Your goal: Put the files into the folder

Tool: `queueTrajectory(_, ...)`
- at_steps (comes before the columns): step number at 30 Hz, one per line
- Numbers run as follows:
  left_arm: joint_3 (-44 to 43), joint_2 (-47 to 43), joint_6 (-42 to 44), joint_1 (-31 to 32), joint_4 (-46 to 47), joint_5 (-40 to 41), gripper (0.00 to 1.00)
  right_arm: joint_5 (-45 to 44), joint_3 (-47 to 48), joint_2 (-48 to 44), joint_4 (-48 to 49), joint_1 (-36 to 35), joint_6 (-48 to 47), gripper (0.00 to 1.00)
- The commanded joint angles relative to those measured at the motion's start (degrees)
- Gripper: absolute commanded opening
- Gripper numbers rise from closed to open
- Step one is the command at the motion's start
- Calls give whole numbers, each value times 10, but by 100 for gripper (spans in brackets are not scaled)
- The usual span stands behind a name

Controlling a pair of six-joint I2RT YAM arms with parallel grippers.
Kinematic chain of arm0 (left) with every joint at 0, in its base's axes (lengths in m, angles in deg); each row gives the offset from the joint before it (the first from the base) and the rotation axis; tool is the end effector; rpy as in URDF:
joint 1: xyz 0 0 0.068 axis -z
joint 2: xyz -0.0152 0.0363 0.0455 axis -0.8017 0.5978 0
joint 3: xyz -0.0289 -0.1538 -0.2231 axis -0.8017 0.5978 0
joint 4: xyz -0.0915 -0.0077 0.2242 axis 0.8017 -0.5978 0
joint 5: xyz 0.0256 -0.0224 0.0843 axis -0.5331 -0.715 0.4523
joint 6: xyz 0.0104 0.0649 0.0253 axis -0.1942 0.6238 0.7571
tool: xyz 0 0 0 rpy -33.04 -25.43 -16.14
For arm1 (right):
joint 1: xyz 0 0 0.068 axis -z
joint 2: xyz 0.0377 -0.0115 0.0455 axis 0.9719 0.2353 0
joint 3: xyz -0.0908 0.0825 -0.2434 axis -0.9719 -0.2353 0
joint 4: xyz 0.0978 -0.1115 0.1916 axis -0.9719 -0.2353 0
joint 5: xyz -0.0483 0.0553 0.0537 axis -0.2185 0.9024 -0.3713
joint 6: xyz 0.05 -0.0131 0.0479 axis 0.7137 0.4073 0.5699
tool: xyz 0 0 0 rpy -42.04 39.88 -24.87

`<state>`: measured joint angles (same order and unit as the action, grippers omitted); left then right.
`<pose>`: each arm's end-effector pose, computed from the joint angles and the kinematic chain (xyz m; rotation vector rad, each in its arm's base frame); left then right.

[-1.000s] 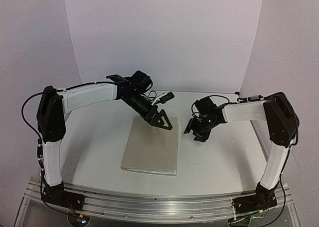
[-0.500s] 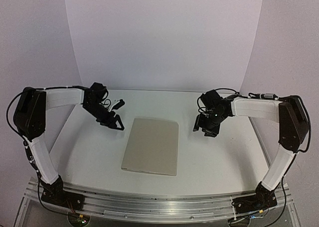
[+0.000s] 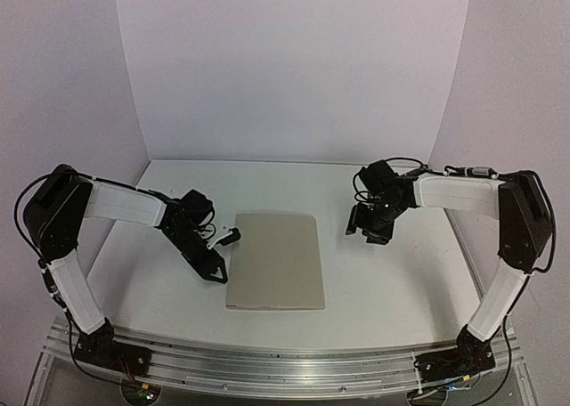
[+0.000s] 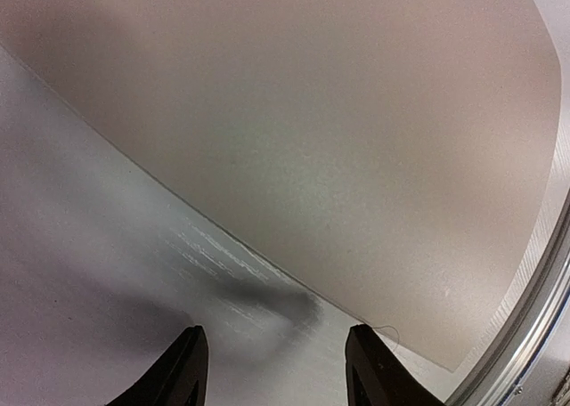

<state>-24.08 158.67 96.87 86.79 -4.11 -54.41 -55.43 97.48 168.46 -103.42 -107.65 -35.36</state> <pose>0.2412 -0.1861 0.1352 1.1889 2.6487 -0.6357 0.3055 0.1816 0.1937 0.2908 2.6907 0.3351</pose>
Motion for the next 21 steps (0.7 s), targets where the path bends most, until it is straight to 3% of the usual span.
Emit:
queueTrajectory(1,0,-14,2,1,25,4,54,-14,-2,-31,-5,-2,-3,64)
queueTrajectory(4,-6,-17,14,-3,18,25,54,-22,-6,-37,-5,-1,-4,64)
queueTrajectory(9,-35,-40,29,-62,-14,19,54,-66,-8,-53,-4,3,-23,66)
queueTrajectory(11,-58,-82,46,-86,-25,2,60,-134,-12,-83,3,10,-41,68)
queueTrajectory(13,-69,-135,51,-101,-16,-12,74,-209,-30,-137,46,15,-66,73)
queueTrajectory(15,-50,-209,18,-130,48,23,93,-315,-105,-244,165,18,-112,85)
queueTrajectory(16,-41,-228,2,-141,82,39,98,-338,-133,-272,206,18,-128,88)
queueTrajectory(17,-21,-258,-24,-154,108,68,99,-377,-195,-329,293,21,-165,95)
queueTrajectory(19,13,-294,-76,-179,155,108,100,-425,-319,-415,460,28,-231,98)
queueTrajectory(21,80,-317,-157,-181,223,244,100,-446,-435,-476,587,33,-302,98)
